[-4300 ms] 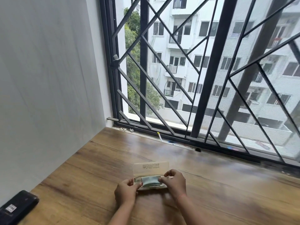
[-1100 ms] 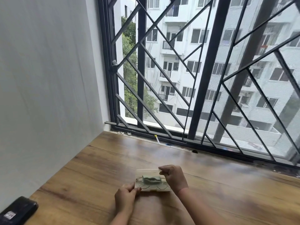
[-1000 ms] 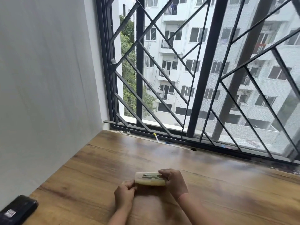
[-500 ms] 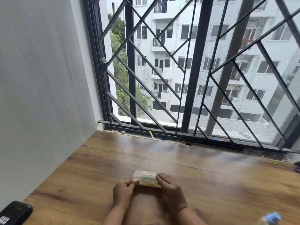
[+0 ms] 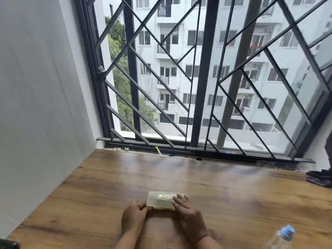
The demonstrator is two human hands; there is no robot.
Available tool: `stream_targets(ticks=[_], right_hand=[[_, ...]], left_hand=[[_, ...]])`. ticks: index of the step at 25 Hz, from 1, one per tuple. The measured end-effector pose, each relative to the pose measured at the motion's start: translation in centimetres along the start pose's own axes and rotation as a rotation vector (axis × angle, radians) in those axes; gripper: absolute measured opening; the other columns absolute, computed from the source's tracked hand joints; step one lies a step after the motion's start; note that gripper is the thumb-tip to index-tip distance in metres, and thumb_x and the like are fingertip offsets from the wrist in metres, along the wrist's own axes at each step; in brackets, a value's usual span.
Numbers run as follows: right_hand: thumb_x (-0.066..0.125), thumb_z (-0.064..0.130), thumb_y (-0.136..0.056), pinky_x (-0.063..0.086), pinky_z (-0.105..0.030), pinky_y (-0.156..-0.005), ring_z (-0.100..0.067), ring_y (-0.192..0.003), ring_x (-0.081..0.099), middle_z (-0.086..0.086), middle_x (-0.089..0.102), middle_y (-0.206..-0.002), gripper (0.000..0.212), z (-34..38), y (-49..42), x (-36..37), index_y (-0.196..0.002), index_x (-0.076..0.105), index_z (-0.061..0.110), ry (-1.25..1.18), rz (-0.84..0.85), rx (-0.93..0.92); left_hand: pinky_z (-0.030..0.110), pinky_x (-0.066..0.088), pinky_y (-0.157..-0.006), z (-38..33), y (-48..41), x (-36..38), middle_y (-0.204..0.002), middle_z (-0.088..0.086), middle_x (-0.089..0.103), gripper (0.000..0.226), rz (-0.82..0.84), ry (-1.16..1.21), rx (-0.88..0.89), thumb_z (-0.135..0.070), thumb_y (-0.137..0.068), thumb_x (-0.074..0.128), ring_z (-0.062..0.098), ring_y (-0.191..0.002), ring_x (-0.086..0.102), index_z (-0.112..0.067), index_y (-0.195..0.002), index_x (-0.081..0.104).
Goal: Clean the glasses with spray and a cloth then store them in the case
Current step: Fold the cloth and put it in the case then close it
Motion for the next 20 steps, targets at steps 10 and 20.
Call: stream_targets(ticks=[10, 20], right_hand=[[0.051, 0.013, -0.089, 0.029, -0.017, -0.107, 0.0, -0.114, 0.055, 0.027, 0.06, -0.116, 0.032, -4.7, 3.2, -6.0, -0.106, 0.067, 0.035, -0.191, -0.078, 0.251], [0.076, -0.012, -0.062, 0.052, -0.016, -0.064, -0.019, -0.073, 0.061, -0.011, 0.069, -0.082, 0.047, -10.1, 7.2, -5.2, -0.106, 0.061, -0.015, -0.802, -0.461, 1.336]], left_hand=[[0.028, 0.044, -0.076, -3.3, 1.0, 5.3, -0.086, 0.0, 0.071, 0.043, 0.154, -0.089, -0.084, -0.067, -0.079, 0.047, 0.022, -0.095, 0.063, -0.03, -0.073, 0.07], [0.037, 0.044, -0.095, -2.5, 0.3, 7.0, -0.081, -0.009, 0.074, 0.02, 0.319, 0.187, -0.324, -0.054, -0.056, 0.076, 0.018, -0.09, 0.065, -0.037, -0.048, 0.068]])
Point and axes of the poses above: each hand's wrist, its own y-axis away from the middle knuckle, its own x-axis out of the palm, z = x × y, the point moved 8 cm from there along -y, towards the middle knuckle
